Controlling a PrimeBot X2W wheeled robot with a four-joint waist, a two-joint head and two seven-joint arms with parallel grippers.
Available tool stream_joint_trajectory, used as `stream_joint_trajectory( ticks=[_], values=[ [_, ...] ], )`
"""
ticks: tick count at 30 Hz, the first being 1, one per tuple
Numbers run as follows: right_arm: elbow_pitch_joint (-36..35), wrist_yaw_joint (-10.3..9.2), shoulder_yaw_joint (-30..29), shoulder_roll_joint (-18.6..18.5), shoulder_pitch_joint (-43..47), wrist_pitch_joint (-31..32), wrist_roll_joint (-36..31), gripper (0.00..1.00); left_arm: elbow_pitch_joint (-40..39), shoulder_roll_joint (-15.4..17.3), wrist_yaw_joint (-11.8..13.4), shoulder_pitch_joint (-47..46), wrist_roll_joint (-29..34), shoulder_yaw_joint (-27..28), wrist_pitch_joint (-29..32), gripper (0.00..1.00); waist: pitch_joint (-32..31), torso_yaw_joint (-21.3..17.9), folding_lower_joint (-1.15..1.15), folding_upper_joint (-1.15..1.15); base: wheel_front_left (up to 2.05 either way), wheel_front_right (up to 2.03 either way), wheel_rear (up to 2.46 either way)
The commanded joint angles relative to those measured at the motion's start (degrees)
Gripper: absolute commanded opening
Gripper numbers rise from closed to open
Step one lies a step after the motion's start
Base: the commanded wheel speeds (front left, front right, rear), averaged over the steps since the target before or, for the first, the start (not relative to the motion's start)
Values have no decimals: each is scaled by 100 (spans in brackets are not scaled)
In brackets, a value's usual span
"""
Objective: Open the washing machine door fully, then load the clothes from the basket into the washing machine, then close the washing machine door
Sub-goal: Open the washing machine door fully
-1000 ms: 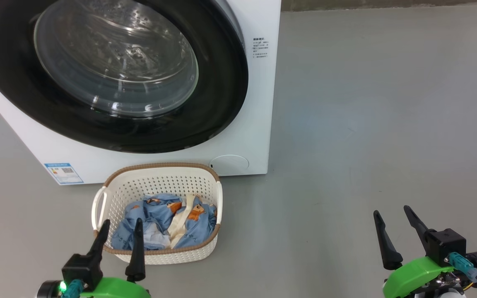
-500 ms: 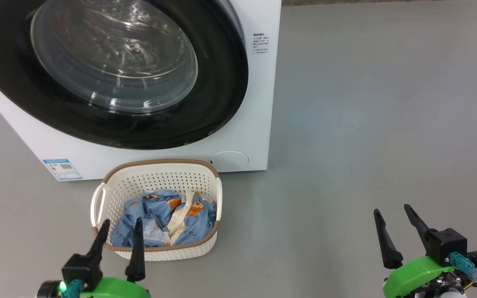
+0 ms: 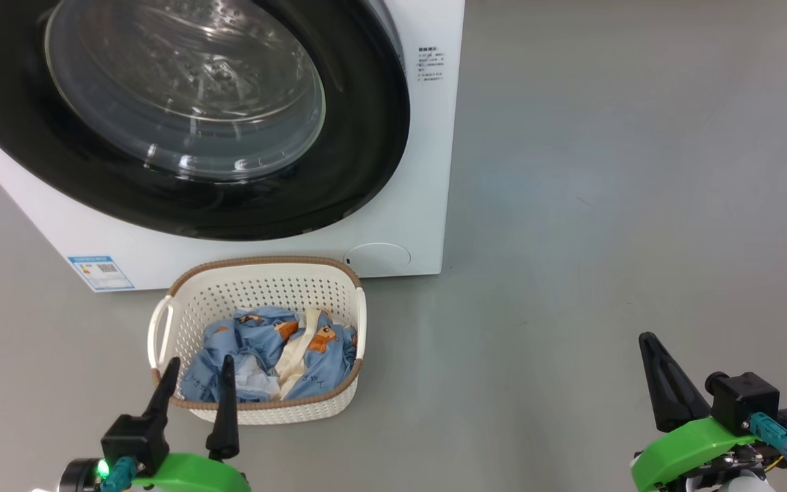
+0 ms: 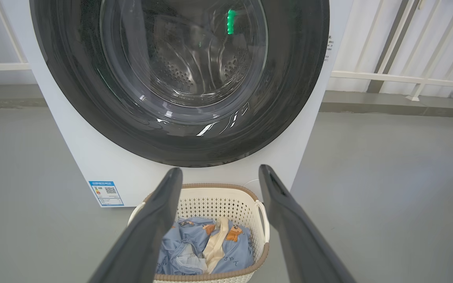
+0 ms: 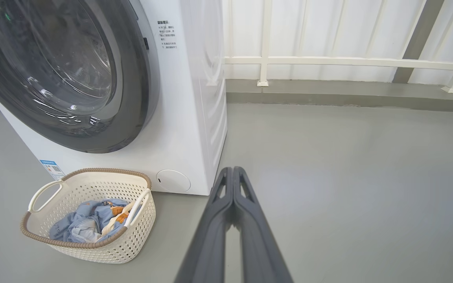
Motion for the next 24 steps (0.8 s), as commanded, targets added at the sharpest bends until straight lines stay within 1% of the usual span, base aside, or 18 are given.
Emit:
stream_joint_trajectory(
  ticks=[1,4,8,14,17,20,21,24],
  values=[
    [-150,-6,177,-45,-256,-61,48,0,-165,92,43,-230,59,155,-70,100,8,1,0,0,0,0,0],
    [-132,-6,197,-47,-326,-33,314,0,-185,92,50,-247,61,144,-70,100,52,10,0,0,0,0,0],
    [-79,-6,224,-34,-516,121,1241,0,-226,92,61,-316,58,122,-70,100,182,44,0,0,0,0,0],
    [-30,-6,254,-119,-965,602,3060,0,-308,92,103,-462,30,122,-70,100,494,112,0,0,0,0,0],
    [-7,-6,196,-143,-1298,971,4133,0,-372,92,123,-575,29,135,-70,100,718,144,0,0,0,0,0],
    [84,-6,52,-141,-1694,1445,5236,0,-440,92,149,-704,28,117,-70,100,949,186,0,0,0,0,0],
    [183,-6,-72,-136,-1974,1769,5885,0,-484,92,165,-791,18,86,-70,100,1096,226,0,0,0,0,0],
    [411,-6,-254,-126,-2408,2284,6700,0,-537,92,186,-922,-4,29,-70,100,1302,293,0,0,0,0,0]
  ],
)
